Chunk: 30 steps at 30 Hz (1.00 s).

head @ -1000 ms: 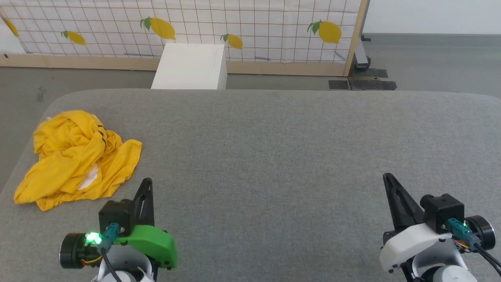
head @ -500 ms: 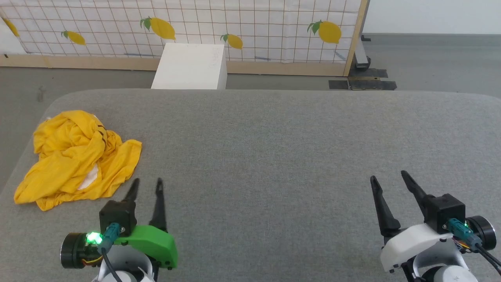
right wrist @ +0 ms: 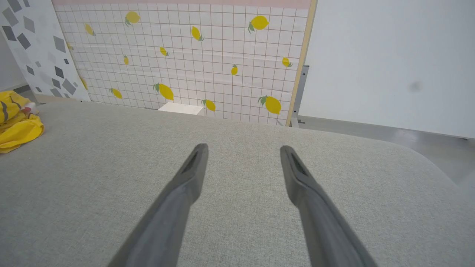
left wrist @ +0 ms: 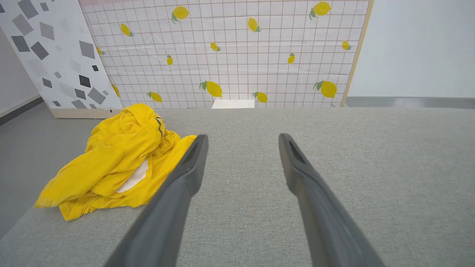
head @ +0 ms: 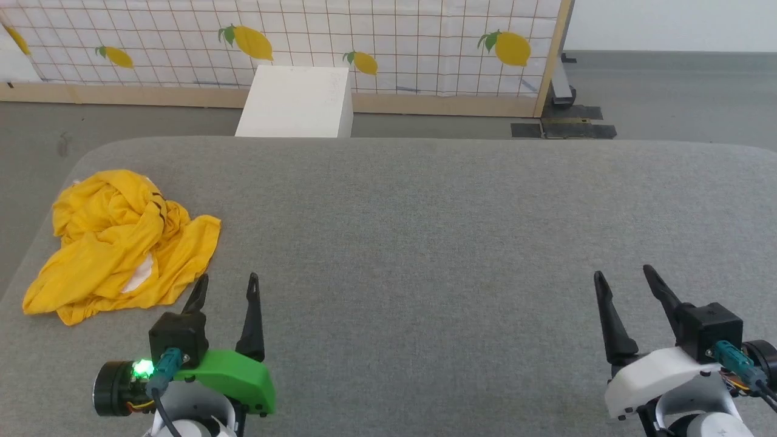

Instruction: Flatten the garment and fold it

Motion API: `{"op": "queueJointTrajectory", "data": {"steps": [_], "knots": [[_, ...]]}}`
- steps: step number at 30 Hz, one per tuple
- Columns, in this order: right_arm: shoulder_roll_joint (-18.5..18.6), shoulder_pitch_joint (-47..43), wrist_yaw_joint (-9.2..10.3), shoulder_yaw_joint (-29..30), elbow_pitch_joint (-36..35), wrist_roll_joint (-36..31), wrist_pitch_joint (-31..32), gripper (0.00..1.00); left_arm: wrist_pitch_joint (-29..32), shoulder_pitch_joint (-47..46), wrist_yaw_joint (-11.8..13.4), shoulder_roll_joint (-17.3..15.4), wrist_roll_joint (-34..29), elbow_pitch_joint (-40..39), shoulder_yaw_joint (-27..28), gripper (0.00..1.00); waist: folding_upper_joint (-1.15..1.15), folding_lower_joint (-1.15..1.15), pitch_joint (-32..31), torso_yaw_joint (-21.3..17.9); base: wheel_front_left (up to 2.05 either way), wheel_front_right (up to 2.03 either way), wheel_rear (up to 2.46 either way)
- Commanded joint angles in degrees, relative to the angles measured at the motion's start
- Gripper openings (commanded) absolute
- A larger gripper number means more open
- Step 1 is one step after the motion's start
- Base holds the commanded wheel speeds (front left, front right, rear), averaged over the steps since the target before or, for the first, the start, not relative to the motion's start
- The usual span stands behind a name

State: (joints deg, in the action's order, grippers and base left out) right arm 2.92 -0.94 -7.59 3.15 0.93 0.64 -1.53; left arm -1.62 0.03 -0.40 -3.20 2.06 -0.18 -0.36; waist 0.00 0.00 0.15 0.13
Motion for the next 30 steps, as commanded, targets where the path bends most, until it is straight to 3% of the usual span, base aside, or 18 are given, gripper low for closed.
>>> {"op": "queueJointTrajectory", "data": {"steps": [1,13,30], "knots": [[-0.01,-0.13,0.01,0.57,0.26,0.55,-0.64,1.0,-0.62,0.38,0.15,0.05,0.69,0.28,0.16,1.0,0.0,0.0,-0.01,0.13,0.0,0.0,0.0],[-0.01,-0.16,0.02,1.48,0.72,0.64,-2.13,1.0,-2.1,0.83,0.51,0.08,2.17,0.76,0.5,1.0,0.0,0.0,-0.02,2.34,0.0,0.0,0.0],[-0.02,-0.48,0.04,-0.92,1.53,0.63,-4.18,1.0,-4.14,1.67,0.95,0.12,4.55,1.58,0.58,1.0,0.0,0.0,-0.32,8.57,0.0,0.0,0.0]]}}
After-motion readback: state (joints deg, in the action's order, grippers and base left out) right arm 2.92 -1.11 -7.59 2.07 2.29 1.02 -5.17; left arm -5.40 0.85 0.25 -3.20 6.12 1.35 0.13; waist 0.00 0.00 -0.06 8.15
